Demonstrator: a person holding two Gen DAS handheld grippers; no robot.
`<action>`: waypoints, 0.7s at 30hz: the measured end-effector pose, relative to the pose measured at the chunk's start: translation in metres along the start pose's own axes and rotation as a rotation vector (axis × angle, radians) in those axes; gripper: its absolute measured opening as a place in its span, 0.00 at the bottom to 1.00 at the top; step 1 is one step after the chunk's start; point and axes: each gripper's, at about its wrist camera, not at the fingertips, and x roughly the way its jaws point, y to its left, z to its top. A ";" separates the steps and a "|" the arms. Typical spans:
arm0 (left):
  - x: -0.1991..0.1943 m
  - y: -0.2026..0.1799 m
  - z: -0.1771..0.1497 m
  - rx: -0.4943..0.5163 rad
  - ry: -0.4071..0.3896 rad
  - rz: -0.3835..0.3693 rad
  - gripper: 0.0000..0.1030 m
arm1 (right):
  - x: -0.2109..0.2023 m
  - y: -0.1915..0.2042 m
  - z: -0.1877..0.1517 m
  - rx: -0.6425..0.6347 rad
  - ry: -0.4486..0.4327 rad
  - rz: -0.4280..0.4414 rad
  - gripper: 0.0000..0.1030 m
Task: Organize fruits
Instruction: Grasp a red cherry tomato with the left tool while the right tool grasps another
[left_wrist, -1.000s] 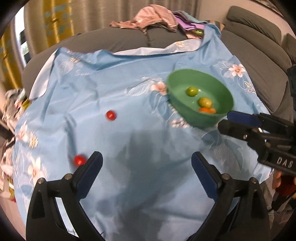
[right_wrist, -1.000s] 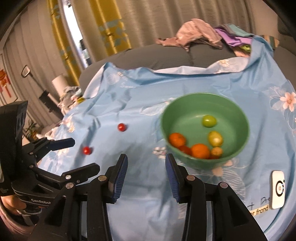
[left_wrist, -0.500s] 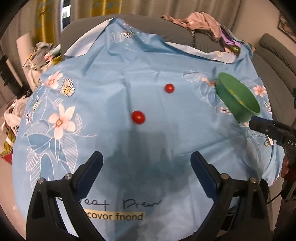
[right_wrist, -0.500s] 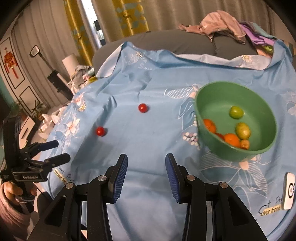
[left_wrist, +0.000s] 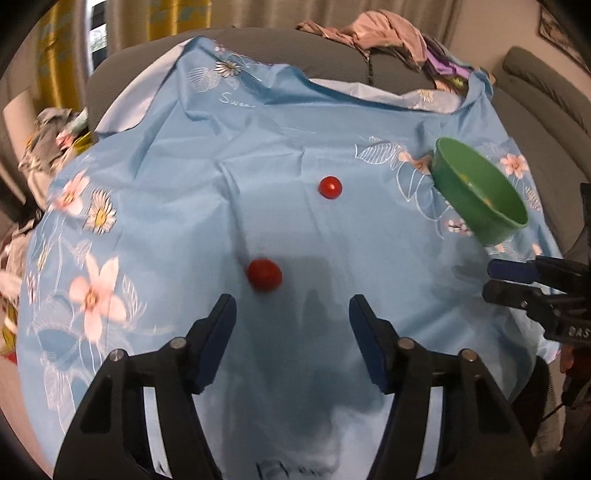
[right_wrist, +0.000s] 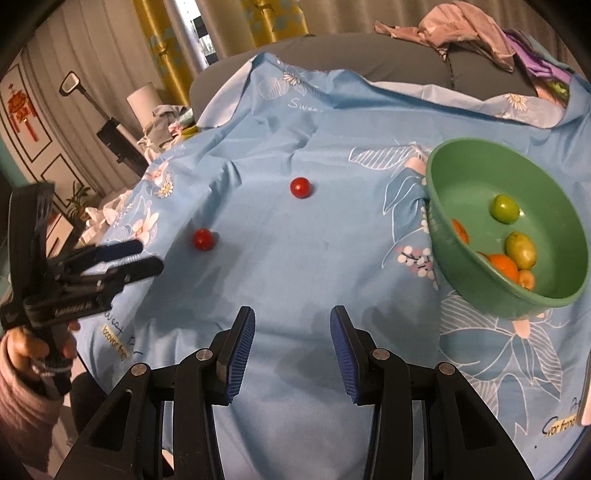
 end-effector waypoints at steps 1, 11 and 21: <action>0.005 0.000 0.004 0.019 0.007 0.005 0.57 | 0.003 -0.001 0.000 0.003 0.005 0.003 0.42; 0.051 -0.006 0.027 0.235 0.154 -0.006 0.50 | 0.024 -0.012 0.003 0.028 0.042 0.027 0.42; 0.081 0.003 0.042 0.345 0.283 -0.013 0.45 | 0.035 -0.018 0.002 0.042 0.061 0.046 0.42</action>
